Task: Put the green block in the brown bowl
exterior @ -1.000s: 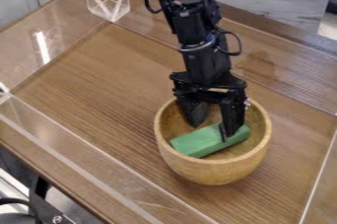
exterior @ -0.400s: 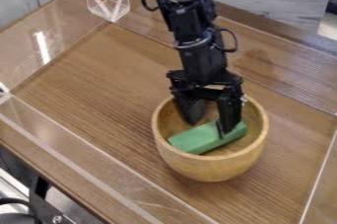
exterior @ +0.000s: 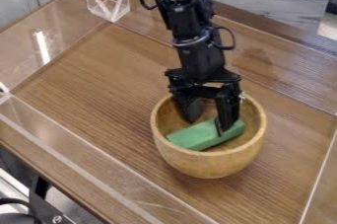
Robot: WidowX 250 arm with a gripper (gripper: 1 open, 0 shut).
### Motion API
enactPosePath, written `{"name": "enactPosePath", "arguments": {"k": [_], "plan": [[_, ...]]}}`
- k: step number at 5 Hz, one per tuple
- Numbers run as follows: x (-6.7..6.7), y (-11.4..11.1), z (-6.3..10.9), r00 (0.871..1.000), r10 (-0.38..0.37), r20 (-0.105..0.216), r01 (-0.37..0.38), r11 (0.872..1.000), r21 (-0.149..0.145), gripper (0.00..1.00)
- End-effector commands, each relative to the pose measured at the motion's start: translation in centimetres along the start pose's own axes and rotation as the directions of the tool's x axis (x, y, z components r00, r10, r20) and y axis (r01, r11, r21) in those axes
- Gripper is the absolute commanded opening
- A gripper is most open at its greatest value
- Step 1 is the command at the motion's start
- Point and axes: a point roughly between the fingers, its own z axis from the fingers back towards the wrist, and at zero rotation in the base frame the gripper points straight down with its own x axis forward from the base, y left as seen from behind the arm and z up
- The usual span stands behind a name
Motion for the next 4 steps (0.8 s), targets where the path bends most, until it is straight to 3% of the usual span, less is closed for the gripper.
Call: {"name": "enactPosePath", "arguments": {"k": [1,4], "plan": [[0.7,0.76,0.56,1.0,0.004,0.028,-0.004,1.0,0.004,1.0],[1.03,1.34,-0.06,0.999,0.026,0.028,-0.026,1.0,-0.003,1.0]]}}
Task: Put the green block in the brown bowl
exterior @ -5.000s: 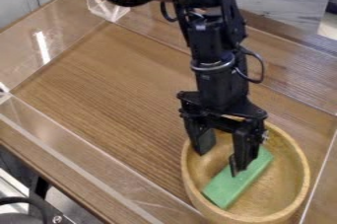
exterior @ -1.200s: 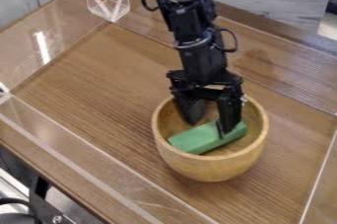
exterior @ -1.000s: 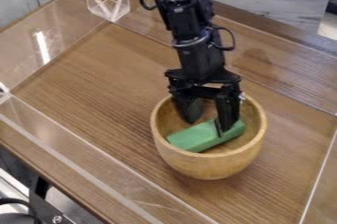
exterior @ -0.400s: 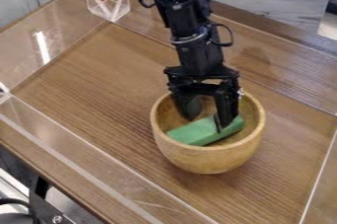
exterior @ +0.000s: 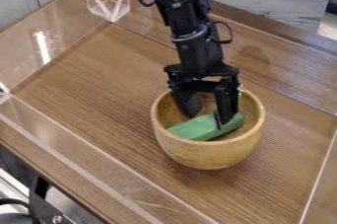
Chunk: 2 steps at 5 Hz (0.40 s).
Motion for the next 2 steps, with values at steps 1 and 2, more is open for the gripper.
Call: {"name": "enactPosePath", "arguments": {"k": [1,2], "plan": [[0.38,1.01,-0.48,1.0,0.011,0.014,-0.011,1.0,0.008,1.0],[0.51,1.22,-0.89,1.0,0.018,0.014,-0.018,1.0,0.006,1.0]]}}
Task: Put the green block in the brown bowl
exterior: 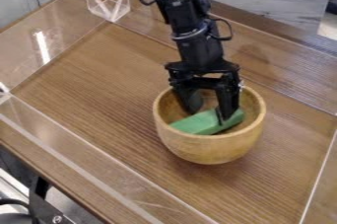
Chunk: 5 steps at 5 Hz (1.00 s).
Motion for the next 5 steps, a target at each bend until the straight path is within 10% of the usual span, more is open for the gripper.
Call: {"name": "enactPosePath", "arguments": {"k": [1,2,3,5], "plan": [[0.24,1.3,-0.95,1.0,0.017,0.002,-0.017,1.0,0.008,1.0],[0.31,1.46,-1.32,1.0,0.024,0.0,-0.024,1.0,0.006,1.0],[0.33,1.56,-1.69,1.0,0.028,-0.004,-0.028,1.0,0.004,0.0],[-0.31,1.31,-1.71,0.998,0.038,-0.04,-0.038,0.999,-0.001,0.0]]}}
